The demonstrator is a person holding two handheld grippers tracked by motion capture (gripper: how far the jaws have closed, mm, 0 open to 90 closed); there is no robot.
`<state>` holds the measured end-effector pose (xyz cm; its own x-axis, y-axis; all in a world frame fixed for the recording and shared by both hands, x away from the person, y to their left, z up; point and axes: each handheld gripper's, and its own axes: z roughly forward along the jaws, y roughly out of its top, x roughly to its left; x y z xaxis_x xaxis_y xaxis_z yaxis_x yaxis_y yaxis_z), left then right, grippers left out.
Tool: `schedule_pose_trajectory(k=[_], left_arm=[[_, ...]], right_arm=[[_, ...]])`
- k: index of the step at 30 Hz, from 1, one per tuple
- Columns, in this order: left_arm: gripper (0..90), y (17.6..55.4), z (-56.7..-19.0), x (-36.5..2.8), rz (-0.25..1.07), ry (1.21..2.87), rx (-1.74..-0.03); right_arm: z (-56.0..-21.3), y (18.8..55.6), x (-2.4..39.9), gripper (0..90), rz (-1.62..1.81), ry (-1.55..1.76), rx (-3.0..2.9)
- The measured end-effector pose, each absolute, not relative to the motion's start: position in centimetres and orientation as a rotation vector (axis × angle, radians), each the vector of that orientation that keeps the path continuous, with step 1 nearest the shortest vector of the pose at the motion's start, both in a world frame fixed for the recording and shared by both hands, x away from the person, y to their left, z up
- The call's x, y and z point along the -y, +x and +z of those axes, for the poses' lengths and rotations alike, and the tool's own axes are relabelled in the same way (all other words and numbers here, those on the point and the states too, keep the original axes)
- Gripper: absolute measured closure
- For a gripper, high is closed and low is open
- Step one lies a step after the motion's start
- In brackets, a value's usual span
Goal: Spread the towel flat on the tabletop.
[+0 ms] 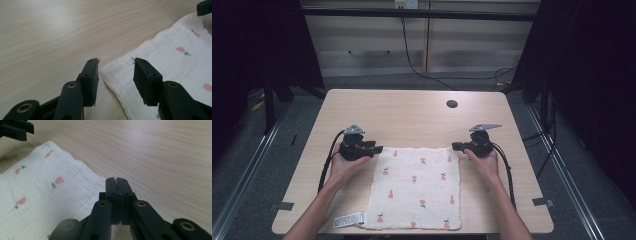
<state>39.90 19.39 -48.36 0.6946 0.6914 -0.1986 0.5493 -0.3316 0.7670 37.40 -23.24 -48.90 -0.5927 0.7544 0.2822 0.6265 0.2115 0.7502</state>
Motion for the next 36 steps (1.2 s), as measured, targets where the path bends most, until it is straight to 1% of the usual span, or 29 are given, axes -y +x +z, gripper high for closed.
schedule_pose_trajectory(k=[2, 3, 6, 8, 12, 14, 18, 21, 23, 25, 28, 29, 30, 31, 33, 36], left_arm=[[62.9, 40.5, -48.8, -19.0, 0.202, 2.035, -0.945], [62.5, 40.7, -48.9, -18.9, 0.201, 2.05, -0.944], [66.5, 41.2, -49.5, -18.8, 0.176, 2.047, -0.945], [67.0, 41.3, -49.9, -18.8, 0.153, 2.05, -0.942], [67.4, 41.4, -50.0, -18.8, 0.205, 2.083, -0.966], [66.4, 41.6, -50.2, -18.7, 0.186, 2.098, -0.939], [66.9, 41.7, -50.5, -18.5, 0.21, 2.112, -0.96], [66.8, 41.6, -50.5, -18.3, 0.229, 2.124, -0.946], [68.9, 41.5, -50.6, -18.2, 0.236, 2.134, -0.922], [68.9, 41.4, -50.6, -18.2, 0.246, 2.144, -0.911], [74.3, 41.3, -50.6, -18.1, 0.289, 2.165, -0.887], [75.2, 41.2, -50.5, -18.0, 0.284, 2.172, -0.877], [79.6, 41.1, -50.6, -17.9, 0.292, 2.171, -0.869], [80.4, 41.0, -50.6, -17.8, 0.295, 2.179, -0.858], [85.0, 40.9, -50.6, -17.7, 0.303, 2.174, -0.852], [87.4, 40.9, -50.6, -17.6, 0.295, 2.17, -0.852]], right_arm=[[-49.0, 37.4, 23.2, 88.8, 1.327, 1.329, -2.334], [-49.0, 37.4, 23.2, 88.8, 1.327, 1.327, -2.339], [-49.2, 37.5, 23.1, 88.8, 1.324, 1.331, -2.343], [-49.3, 37.4, 23.0, 88.8, 1.318, 1.327, -2.35], [-49.2, 37.4, 23.1, 88.8, 1.323, 1.326, -2.349], [-49.2, 37.3, 23.1, 88.8, 1.323, 1.324, -2.346], [-49.1, 37.1, 23.1, 88.8, 1.318, 1.316, -2.349], [-49.1, 37.0, 23.1, 88.8, 1.321, 1.313, -2.347], [-49.0, 37.0, 23.2, 88.8, 1.324, 1.309, -2.347], [-49.0, 36.9, 23.3, 88.8, 1.325, 1.306, -2.346], [-48.9, 36.8, 23.4, 88.8, 1.33, 1.306, -2.342], [-48.9, 36.7, 23.4, 88.8, 1.328, 1.309, -2.34], [-48.9, 36.7, 23.4, 88.8, 1.325, 1.311, -2.34], [-48.9, 36.7, 23.4, 88.8, 1.324, 1.307, -2.34], [-49.0, 36.6, 23.3, 88.8, 1.321, 1.301, -2.345], [-49.0, 36.5, 23.1, 88.8, 1.32, 1.304, -2.347]])
